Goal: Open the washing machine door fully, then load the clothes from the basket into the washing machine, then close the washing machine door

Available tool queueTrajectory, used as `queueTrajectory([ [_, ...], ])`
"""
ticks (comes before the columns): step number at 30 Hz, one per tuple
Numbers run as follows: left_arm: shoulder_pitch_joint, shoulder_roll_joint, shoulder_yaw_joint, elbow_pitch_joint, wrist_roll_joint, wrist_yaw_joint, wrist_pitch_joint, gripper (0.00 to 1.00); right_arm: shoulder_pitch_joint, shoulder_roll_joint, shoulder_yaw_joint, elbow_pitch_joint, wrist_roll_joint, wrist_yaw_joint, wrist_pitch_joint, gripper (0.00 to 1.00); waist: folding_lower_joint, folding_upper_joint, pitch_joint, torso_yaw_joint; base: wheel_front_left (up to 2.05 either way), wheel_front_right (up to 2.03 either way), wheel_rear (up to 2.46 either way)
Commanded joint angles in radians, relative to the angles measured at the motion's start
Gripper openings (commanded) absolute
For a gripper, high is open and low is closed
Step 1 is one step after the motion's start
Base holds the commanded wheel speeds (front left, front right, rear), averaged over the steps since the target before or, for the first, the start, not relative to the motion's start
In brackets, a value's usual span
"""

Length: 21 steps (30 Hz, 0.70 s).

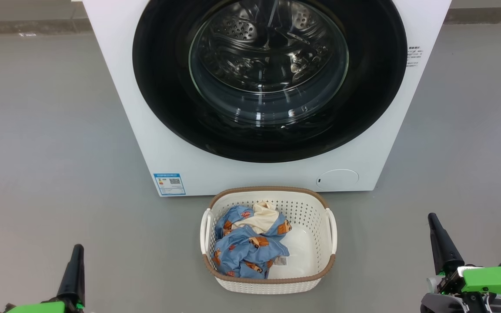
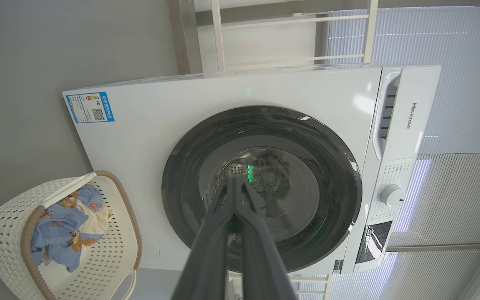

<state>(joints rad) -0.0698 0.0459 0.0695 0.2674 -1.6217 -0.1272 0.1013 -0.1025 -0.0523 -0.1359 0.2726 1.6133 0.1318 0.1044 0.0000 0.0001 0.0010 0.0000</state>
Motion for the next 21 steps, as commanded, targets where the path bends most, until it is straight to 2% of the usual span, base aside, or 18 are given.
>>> queueTrajectory([
  [1, -0.043, 0.011, 0.036, -0.018, 0.006, -0.003, 0.005, 0.00, -0.011, -0.001, 0.024, -0.023, -0.003, -0.001, 0.007, 0.00, 0.0000, -0.0001, 0.000, 0.000, 0.00, 0.00, 0.00],
  [21, -0.043, 0.010, 0.038, -0.018, 0.008, -0.003, 0.006, 0.00, -0.011, 0.000, 0.024, -0.023, -0.003, -0.001, 0.007, 0.00, 0.0000, -0.0001, 0.000, 0.000, 0.00, 0.00, 0.00],
])
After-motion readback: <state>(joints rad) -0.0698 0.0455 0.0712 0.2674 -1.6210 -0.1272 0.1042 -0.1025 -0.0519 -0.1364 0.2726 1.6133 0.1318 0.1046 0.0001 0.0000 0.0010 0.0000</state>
